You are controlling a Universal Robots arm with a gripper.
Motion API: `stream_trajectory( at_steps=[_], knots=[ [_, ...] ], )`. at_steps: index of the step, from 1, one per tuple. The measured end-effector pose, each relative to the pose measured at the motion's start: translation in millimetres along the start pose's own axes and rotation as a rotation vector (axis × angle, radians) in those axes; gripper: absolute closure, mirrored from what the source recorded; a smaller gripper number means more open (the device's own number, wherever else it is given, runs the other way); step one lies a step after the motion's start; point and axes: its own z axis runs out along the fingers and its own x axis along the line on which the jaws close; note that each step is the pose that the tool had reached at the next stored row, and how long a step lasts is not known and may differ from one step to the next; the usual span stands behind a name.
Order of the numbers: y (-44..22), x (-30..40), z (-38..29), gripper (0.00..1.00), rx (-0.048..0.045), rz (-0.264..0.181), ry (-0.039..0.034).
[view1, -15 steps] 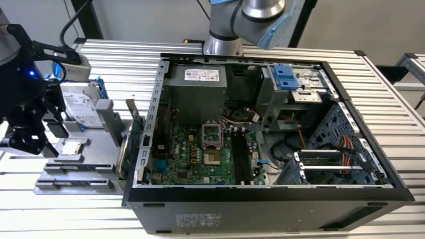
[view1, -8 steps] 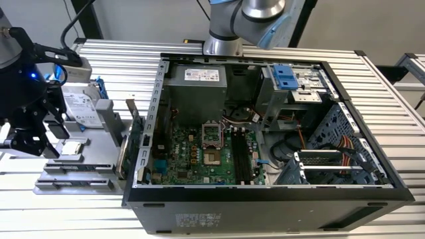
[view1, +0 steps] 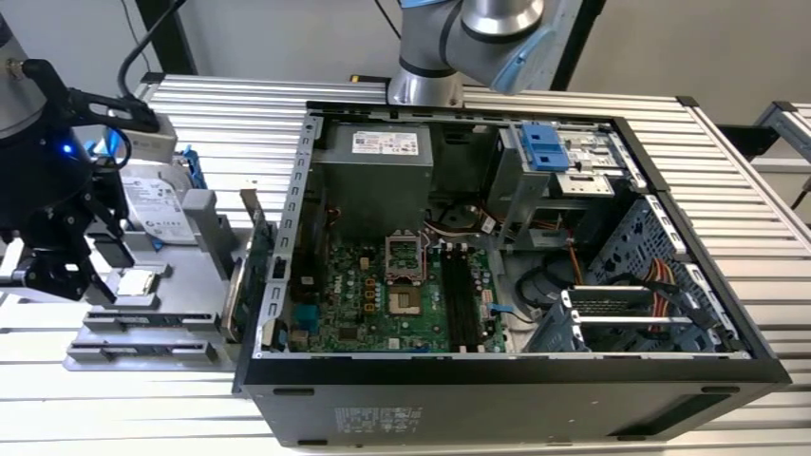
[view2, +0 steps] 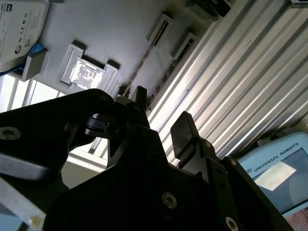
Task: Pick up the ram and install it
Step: 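Pick up the ram and move it above insertion slot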
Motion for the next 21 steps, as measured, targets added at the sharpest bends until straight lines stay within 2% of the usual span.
stream_trajectory(
  at_steps=[21],
  knots=[
    [0.0,-0.3,8.6,0.0,0.0,0.0,0.0]
  ],
)
